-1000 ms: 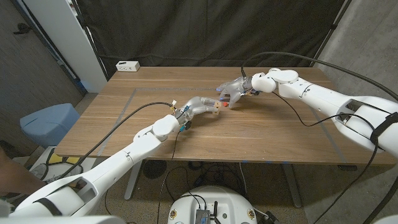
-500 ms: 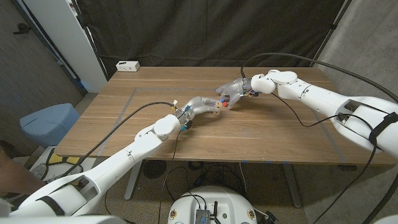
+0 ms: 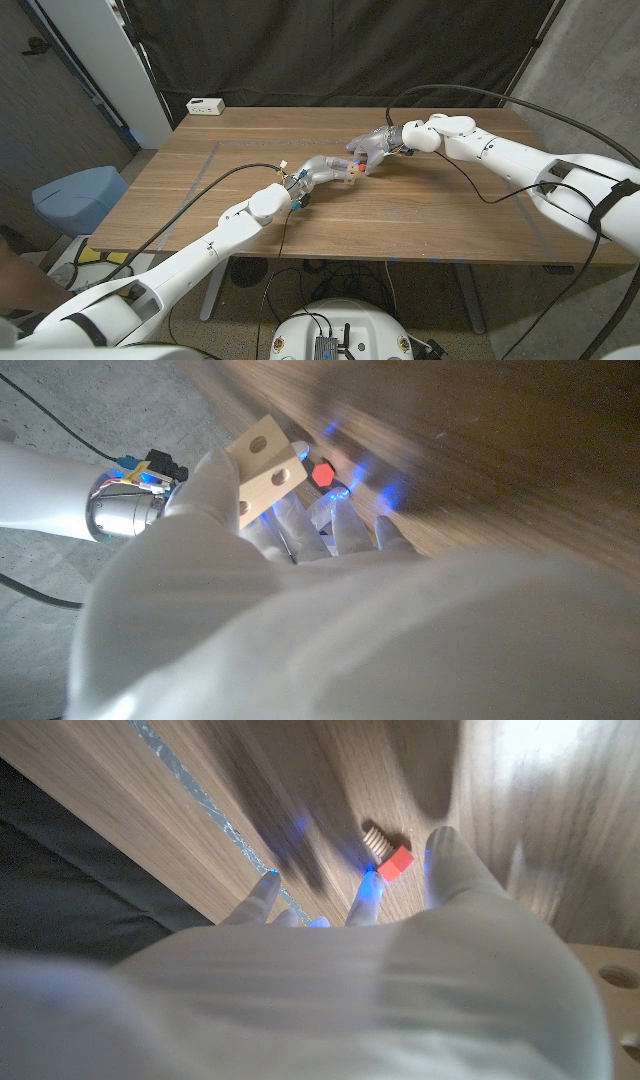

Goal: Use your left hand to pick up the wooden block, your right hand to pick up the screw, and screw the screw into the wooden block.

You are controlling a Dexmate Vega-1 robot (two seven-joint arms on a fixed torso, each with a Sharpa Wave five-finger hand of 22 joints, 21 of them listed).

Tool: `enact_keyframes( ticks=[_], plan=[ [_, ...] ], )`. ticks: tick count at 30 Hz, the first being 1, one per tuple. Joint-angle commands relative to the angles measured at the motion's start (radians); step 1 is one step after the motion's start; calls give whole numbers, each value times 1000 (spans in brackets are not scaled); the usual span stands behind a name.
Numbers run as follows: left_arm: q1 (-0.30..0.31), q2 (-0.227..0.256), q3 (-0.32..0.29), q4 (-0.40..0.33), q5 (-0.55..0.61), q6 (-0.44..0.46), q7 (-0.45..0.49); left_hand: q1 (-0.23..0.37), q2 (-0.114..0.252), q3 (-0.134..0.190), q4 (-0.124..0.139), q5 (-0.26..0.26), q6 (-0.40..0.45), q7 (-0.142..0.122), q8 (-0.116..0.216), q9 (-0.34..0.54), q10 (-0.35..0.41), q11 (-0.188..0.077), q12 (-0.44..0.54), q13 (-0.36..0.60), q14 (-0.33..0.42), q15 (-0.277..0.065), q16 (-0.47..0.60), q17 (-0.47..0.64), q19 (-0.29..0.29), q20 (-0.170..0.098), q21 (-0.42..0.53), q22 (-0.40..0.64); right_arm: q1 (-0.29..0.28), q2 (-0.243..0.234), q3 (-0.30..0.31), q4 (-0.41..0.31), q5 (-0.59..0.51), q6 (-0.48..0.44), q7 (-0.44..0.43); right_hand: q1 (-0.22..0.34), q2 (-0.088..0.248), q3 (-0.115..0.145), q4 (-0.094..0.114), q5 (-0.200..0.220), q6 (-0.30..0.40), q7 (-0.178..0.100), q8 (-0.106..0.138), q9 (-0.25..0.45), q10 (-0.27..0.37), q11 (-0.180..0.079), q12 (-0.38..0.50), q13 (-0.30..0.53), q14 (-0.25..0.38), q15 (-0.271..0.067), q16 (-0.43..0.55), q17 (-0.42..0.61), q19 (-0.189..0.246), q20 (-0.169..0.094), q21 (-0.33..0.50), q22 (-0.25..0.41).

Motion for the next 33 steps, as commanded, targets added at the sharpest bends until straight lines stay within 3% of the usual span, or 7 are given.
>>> enact_keyframes(
  ticks=[1, 8, 12, 17, 21, 33],
  plan=[
    [-4, -1, 3, 4, 1, -1, -4, 1, 10, 1, 3, 7, 19, 1, 5, 3, 11, 0, -2, 4, 6, -79, -2, 2, -1, -1, 2, 5, 5, 3, -10, 16, -7, 6, -36, 18, 1, 8, 1, -4, 18, 1, 12, 5, 16, -7, 5, 1, 10, -8, 6, 3, 16, -7, 5, 3],
    [-5, -1, 4, 5, 1, -2, -7, 0, 11, 0, 3, 7, 20, 1, 5, 3, 12, 0, -3, 5, 6, -79, -3, 2, -1, -1, 2, 5, 4, 0, -10, 14, -7, 5, -47, 28, 1, 12, 0, -4, 44, 5, 29, 9, 39, -14, 7, 1, 25, -21, 8, 3, 36, -29, 5, 2],
    [-6, -2, 4, 4, 0, 0, -8, 0, 12, 0, 3, 8, 20, 1, 4, 3, 12, 0, -4, 5, 6, -79, -3, 2, -1, -2, 2, 5, 5, 1, -11, 20, -7, 9, -53, 36, 0, 15, 0, -4, 60, 15, 42, 14, 52, -13, 5, 1, 41, -29, 9, 3, 56, -73, 4, 2],
    [-4, -1, 4, 1, 0, 1, -8, -1, 14, -1, 4, 8, 19, 1, 3, 3, 13, 0, -5, 5, 7, -79, -2, 2, -1, -1, 2, 5, 3, 2, -10, 24, -5, 6, -61, 42, 0, 18, 1, -4, 65, 18, 49, 17, 65, -11, 5, 1, 60, -44, 13, 4, 78, -96, 6, 1],
    [-4, -1, 5, 0, 0, 5, -7, -2, 16, -1, 4, 8, 22, 1, 3, 3, 13, 0, -6, 6, 8, -78, -2, 2, -1, -1, 2, 5, 3, 5, -9, 32, 3, 9, -65, 45, -1, 19, 1, -4, 76, 32, 57, 19, 70, -7, 4, 1, 67, -44, 13, 4, 94, -102, 7, 0],
    [-5, -3, 9, -3, 4, 11, -5, -3, 21, -2, 5, 10, 24, 2, 3, 3, 15, 0, -8, 7, 8, -78, -2, 3, -1, -1, 2, 5, -4, 6, -11, 35, 3, 12, -99, 54, -4, 21, 1, -4, 120, 38, 87, 27, 108, -4, 8, 1, 96, -52, 14, 4, 129, -110, 4, -1]
  ],
)
